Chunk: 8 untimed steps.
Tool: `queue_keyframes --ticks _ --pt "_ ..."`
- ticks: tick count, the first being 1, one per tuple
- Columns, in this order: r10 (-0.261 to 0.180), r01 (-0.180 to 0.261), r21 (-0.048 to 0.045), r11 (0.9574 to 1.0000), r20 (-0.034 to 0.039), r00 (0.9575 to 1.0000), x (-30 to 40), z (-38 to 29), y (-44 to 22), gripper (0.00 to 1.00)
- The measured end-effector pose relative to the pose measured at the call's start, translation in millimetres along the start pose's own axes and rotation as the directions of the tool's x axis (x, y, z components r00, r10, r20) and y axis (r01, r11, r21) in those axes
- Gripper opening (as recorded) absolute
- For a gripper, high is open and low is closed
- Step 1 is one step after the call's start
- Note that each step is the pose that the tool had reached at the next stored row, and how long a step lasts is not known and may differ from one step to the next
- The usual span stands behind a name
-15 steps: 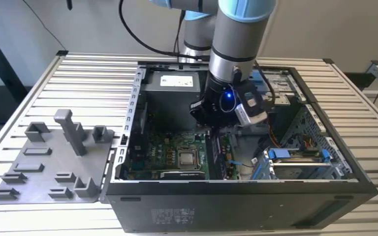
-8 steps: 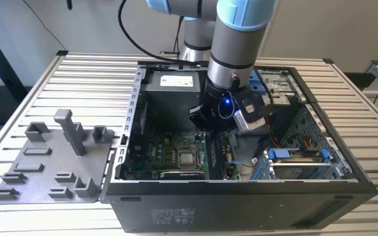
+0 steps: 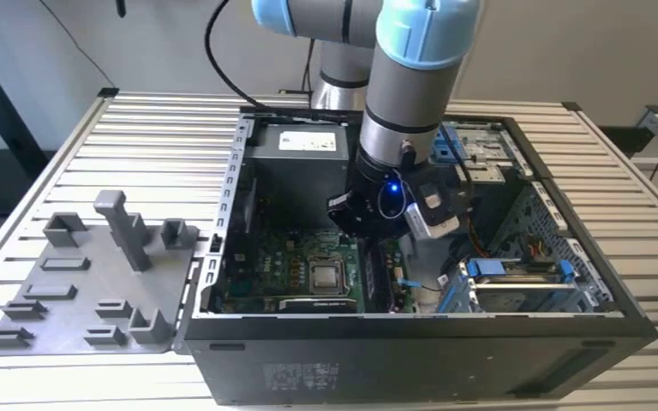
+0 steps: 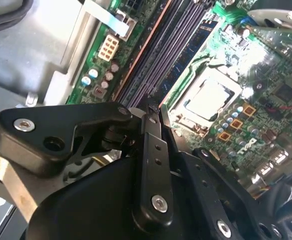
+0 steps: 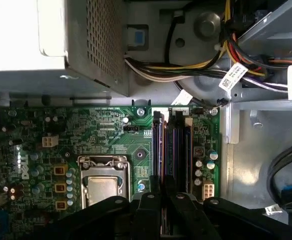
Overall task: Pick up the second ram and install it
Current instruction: 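Insert the second ram into the second slot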
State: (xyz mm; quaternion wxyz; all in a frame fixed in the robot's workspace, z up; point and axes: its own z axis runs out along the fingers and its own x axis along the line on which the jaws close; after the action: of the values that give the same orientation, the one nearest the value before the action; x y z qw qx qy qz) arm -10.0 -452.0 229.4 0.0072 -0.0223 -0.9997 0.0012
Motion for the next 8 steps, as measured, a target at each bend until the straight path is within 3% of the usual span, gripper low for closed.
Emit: queue_keyframes --ticks 8 --pt "0.007 -0.007 0.0000 1.0000 -0.0034 1.0000 -0.3 5.1 -7.8 0.14"
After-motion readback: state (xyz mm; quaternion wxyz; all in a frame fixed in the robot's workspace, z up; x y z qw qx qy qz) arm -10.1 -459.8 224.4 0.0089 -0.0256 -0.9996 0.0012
